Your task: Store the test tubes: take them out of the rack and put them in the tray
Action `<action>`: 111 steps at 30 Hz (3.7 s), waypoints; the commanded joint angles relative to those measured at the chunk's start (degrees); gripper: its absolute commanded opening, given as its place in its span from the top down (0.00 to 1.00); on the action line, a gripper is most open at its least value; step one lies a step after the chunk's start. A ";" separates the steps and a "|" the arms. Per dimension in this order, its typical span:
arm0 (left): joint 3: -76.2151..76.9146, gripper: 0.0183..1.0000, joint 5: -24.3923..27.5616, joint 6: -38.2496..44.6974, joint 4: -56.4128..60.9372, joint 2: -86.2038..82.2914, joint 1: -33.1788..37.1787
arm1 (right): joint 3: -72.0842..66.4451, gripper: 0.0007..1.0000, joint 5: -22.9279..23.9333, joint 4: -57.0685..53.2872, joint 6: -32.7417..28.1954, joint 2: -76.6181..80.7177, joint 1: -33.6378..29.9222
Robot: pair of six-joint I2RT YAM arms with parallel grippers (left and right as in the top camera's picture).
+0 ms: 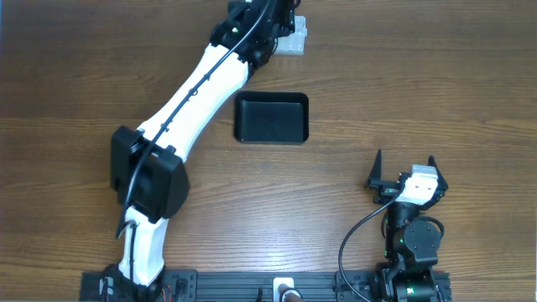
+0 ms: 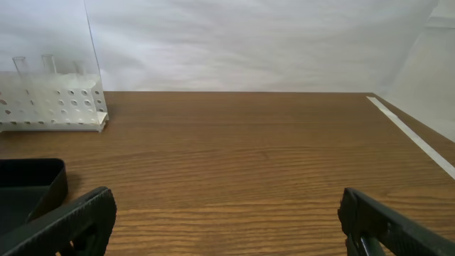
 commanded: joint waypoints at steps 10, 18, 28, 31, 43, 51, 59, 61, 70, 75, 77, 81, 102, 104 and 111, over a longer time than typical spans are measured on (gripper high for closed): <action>5.09 0.23 -1.33 3.65 2.93 11.82 1.60 | -0.46 0.01 0.76 0.11 0.13 -0.42 0.24; 5.11 0.26 -1.33 3.67 6.67 14.16 2.23 | -0.44 0.01 0.79 0.11 0.13 -0.42 0.24; 5.11 0.44 -0.87 3.65 8.48 14.43 2.27 | -0.46 0.01 0.76 0.11 0.13 -0.42 0.24; 5.11 0.50 -0.87 3.67 8.50 14.43 2.27 | -0.44 0.01 0.76 0.11 0.13 -0.42 0.24; 5.11 0.76 -0.17 3.67 8.46 14.43 2.25 | -0.44 0.01 0.76 0.11 0.13 -0.42 0.24; 5.11 0.89 0.00 3.67 8.52 14.43 2.21 | -0.44 0.01 0.76 0.11 0.11 -0.42 0.24; 5.44 0.92 0.63 3.69 9.55 14.38 2.10 | -0.44 0.01 0.79 0.11 0.13 -0.42 0.24; 6.51 0.92 0.66 4.28 9.55 14.27 2.10 | -0.44 0.01 0.79 0.11 0.13 -0.42 0.24; 7.30 0.93 0.55 6.25 7.89 4.07 1.86 | -0.44 0.01 0.79 0.11 0.13 -0.42 0.24; 7.30 0.93 0.63 6.23 2.93 -4.09 0.96 | -0.44 0.01 0.76 0.11 0.13 -0.42 0.24; 7.30 0.95 0.66 6.23 -0.26 -6.80 0.42 | -0.46 0.01 0.76 0.11 0.13 -0.42 0.24; 7.30 0.95 2.49 4.28 -11.15 -10.19 -0.57 | -0.44 0.01 0.76 0.11 0.13 -0.42 0.24; -15.45 0.98 12.68 -16.50 -22.56 -3.87 -2.80 | -0.44 0.01 0.76 0.11 0.13 -0.42 0.24; -15.45 0.97 12.46 -16.04 -21.31 -2.93 -2.80 | -0.46 0.01 0.76 0.11 0.13 -0.42 0.24; -15.45 0.93 12.24 -11.78 -20.87 -0.83 -2.67 | -0.44 0.01 0.76 0.11 0.13 -0.42 0.24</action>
